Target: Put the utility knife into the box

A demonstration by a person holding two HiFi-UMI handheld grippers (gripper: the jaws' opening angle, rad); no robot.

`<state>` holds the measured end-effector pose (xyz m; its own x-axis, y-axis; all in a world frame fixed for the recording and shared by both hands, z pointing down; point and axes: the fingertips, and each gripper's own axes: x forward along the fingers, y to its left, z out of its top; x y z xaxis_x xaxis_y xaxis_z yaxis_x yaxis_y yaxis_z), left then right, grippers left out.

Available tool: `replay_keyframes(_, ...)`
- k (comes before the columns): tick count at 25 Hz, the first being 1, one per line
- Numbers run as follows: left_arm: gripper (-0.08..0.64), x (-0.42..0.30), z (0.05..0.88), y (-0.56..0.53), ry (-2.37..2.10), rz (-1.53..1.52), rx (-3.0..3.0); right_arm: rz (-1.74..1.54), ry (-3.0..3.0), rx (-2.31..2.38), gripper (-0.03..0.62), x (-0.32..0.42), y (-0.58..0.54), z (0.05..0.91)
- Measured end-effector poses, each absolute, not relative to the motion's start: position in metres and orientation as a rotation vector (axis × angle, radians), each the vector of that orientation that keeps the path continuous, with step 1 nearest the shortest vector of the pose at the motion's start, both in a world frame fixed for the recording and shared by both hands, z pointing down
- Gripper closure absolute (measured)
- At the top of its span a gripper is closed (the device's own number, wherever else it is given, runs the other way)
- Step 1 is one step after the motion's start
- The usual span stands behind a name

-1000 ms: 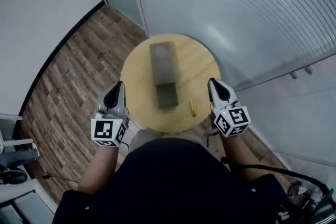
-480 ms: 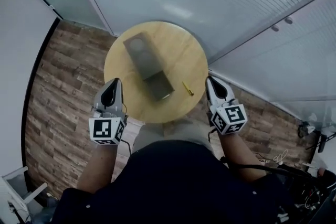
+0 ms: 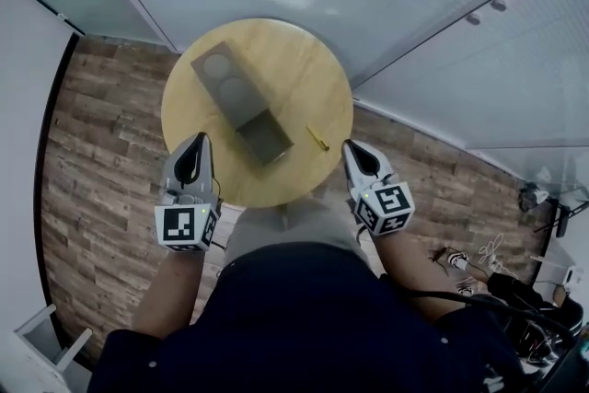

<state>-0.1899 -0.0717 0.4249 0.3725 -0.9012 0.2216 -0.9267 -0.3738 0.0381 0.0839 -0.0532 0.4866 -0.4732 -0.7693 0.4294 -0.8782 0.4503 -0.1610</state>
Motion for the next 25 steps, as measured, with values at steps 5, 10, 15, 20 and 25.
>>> replay_keyframes(5, 0.557, -0.179, 0.458, -0.071, -1.629, 0.350, 2.455, 0.548, -2.378, 1.333, 0.586, 0.083, -0.050, 0.541)
replay_keyframes(10, 0.557, -0.171, 0.482, -0.095, -1.613, 0.399, 2.457, 0.579, -2.362, 1.265, 0.584, 0.077, -0.061, 0.592)
replay_keyframes(15, 0.557, -0.152, 0.514, -0.109, -1.546, 0.444, 2.476, 0.584, -2.330, 1.234, 0.584, 0.073, -0.073, 0.634)
replay_keyframes(20, 0.557, -0.133, 0.540, -0.115, -1.476, 0.485, 2.502, 0.607, -2.284, 1.201, 0.520, 0.078, -0.074, 0.669)
replay_keyframes(25, 0.557, -0.128, 0.556, -0.115, -1.436, 0.510, 2.488, 0.606, -2.250, 1.173, 0.497, 0.082, -0.074, 0.693)
